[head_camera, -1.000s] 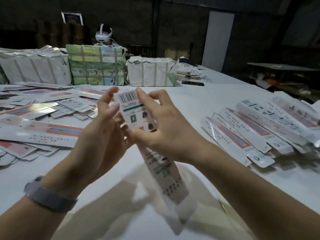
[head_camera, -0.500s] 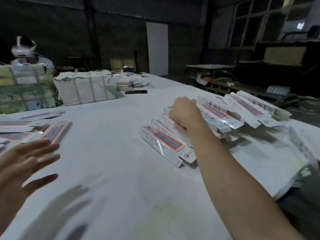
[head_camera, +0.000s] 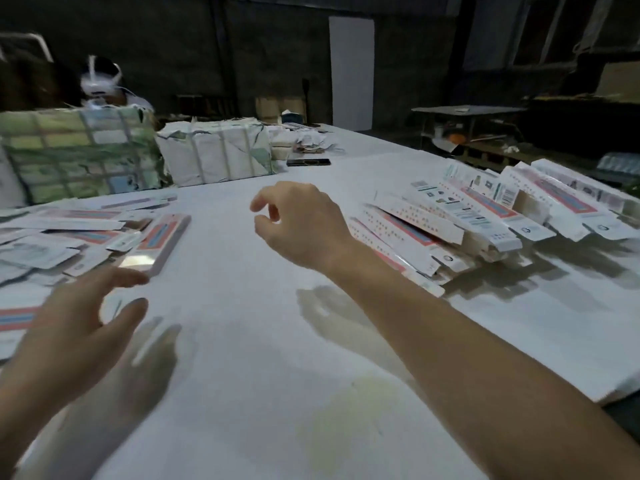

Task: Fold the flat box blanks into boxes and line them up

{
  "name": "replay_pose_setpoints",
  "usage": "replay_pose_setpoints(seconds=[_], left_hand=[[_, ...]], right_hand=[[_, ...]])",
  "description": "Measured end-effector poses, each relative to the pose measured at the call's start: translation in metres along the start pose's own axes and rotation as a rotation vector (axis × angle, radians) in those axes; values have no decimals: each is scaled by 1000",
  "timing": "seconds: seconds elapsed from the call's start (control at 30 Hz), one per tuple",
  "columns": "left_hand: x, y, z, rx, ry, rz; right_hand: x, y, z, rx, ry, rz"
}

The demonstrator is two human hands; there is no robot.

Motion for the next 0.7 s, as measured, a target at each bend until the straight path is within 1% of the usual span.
replay_pose_setpoints(seconds=[0.03, 0.07, 0.17, 0.23, 0.3, 0.33, 0.37, 0.5, 0.57, 0.67, 0.7], left_hand=[[-2, -2, -7, 122, -7, -20], [-2, 0, -6, 267, -48, 5], [-7, -3, 23, 570, -345, 146], [-11, 4, 37, 612, -457, 262], [-15, 10, 43, 597, -500, 357], [-15, 9, 41, 581, -491, 374], [-13, 8, 37, 557, -453, 356], [-11, 1, 14, 595, -287, 235], [-11, -2, 6, 631, -205, 214], [-11, -3, -8, 623, -113, 216], [-10, -3, -15, 618, -72, 193]], right_hand=[[-4, 12, 20, 44, -59, 36], [-8, 24, 37, 73, -113, 80], [-22, 52, 72, 86, -242, 210], [-26, 62, 81, 83, -279, 255], [-29, 69, 83, 79, -294, 276], [-29, 71, 83, 81, -297, 277], [-30, 72, 83, 84, -299, 272], [-31, 75, 78, 100, -284, 242], [-30, 76, 76, 102, -281, 229], [-29, 75, 73, 117, -274, 202], [-29, 74, 73, 128, -275, 187]])
Point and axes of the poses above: each hand's wrist, its own x-axis towards the middle knuckle, its own y-axis out of the palm, z = x × y, the point moved 9 cm from there along x, towards the middle knuckle, and after that the axes turned 10 degrees about -y, right-handed, at the moved point
